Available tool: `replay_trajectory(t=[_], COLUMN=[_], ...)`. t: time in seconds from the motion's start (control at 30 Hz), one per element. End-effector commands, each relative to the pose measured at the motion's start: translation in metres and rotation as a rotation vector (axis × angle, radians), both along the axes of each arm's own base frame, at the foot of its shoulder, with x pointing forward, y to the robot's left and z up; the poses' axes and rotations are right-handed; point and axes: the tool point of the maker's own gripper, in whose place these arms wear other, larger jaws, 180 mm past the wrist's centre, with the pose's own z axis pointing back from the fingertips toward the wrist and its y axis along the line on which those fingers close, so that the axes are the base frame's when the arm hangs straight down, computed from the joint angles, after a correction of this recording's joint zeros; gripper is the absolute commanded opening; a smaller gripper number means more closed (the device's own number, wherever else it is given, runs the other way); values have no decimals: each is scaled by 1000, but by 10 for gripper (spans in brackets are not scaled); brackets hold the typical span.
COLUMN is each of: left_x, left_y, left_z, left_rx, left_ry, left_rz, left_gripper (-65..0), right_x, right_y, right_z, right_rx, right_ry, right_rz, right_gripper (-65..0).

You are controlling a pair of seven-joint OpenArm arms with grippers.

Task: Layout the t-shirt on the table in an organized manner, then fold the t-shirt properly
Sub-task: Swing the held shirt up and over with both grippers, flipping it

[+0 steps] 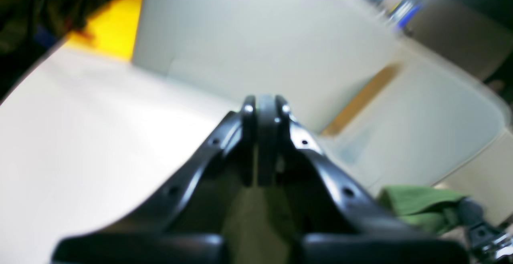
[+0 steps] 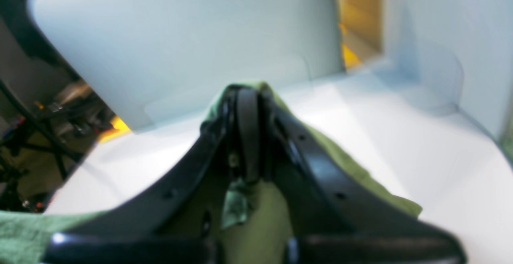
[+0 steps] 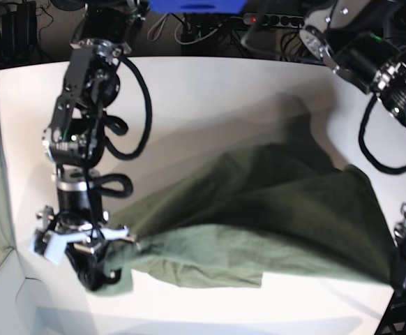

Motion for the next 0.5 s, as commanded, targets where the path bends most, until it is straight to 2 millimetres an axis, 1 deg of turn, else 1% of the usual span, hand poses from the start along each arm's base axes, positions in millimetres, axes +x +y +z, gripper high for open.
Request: replay_trajectory(t=[0.0,0.03,0.07,0.13,0.2,0.27,0.37,0.47], left_x=[-2,-2,0,3,3,4,1,-3], left_y=[2,2,-2,-8,-12,-20,-31,-36], left_z=[32,43,57,78,93,107,145,168], left_rx=[17,24,41,72,103,135,180,190], left_ry=[-98,-127,-159,-207,-242,-272,-364,-426], left_rz=[-3,-7,-19,-39,-49,-70,-94,-101], left_gripper=[-648,-648,-648,-648,-648,-648,-648,-648], right_x=[1,3,5,8,10,9,9,8], right_y=[-2,-1,-1,-3,-3,-3,-4,-5], right_z=[31,40,50,70,87,107,141,165], right_rx=[-2,-2,-2,-1,-1,-2,-1,0], right_ry=[-101,-123,-149,-199,-240,-294,-378,-437], right_rz=[-10,-9,-9,-12,-12,-14,-17,-18], right_gripper=[-650,-650,-650,-650,-650,-650,-650,-650])
